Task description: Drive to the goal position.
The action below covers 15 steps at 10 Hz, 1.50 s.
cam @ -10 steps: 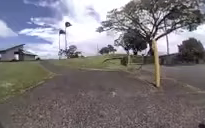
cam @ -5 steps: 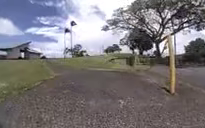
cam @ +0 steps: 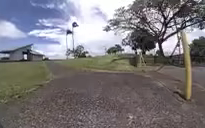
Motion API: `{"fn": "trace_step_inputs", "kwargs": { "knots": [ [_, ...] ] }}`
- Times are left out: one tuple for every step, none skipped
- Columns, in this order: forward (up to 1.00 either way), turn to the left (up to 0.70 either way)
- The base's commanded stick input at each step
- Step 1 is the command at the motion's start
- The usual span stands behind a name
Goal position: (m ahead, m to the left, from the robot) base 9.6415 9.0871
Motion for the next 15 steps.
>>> {"fn": "trace_step_inputs", "kwargs": {
  "knots": [
    [0.70, 0.05],
    [0.70, 0.00],
    [0.70, 0.00],
    [0.70, 0.00],
    [0.70, 0.00],
    [0.70, 0.35],
    [0.70, 0.35],
    [0.70, 0.35],
    [0.70, 0.35],
    [0.70, 0.35],
    [0.70, 0.33],
    [0.70, 0.28],
    [0.70, 0.19],
    [0.70, 0.00],
    [0.70, 0.00]
  ]
}}
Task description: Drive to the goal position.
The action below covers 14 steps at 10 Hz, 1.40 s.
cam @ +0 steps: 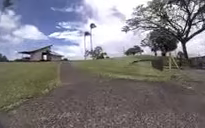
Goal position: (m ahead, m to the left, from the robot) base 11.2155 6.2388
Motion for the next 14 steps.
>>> {"fn": "trace_step_inputs", "kwargs": {
  "knots": [
    [0.70, 0.00],
    [0.70, 0.00],
    [0.70, 0.00],
    [0.70, 0.00],
    [0.70, 0.00],
    [0.70, 0.00],
    [0.70, 0.00],
    [0.70, 0.00],
    [0.70, 0.00],
    [0.70, 0.06],
    [0.70, 0.18],
    [0.70, 0.35],
    [0.70, 0.35],
    [0.70, 0.35]
  ]
}}
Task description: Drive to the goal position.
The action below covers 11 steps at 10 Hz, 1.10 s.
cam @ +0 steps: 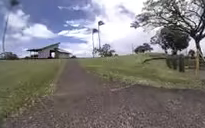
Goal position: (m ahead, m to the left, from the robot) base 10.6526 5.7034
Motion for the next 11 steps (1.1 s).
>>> {"fn": "trace_step_inputs", "kwargs": {
  "knots": [
    [0.70, 0.30],
    [0.70, 0.18],
    [0.70, 0.02],
    [0.70, 0.00],
    [0.70, 0.00],
    [0.70, 0.00],
    [0.70, 0.01],
    [0.70, 0.02],
    [0.70, 0.02],
    [0.70, 0.02],
    [0.70, 0.10]
  ]
}}
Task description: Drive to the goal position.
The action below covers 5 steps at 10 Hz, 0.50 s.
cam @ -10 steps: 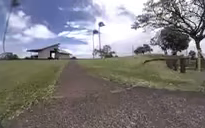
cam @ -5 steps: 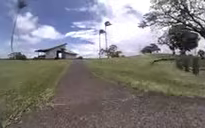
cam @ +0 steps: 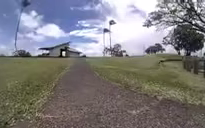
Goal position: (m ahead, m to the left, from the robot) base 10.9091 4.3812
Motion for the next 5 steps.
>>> {"fn": "trace_step_inputs", "kwargs": {
  "knots": [
    [0.70, 0.25],
    [0.70, 0.35],
    [0.70, 0.35],
    [0.70, 0.33],
    [0.70, 0.27]
  ]
}}
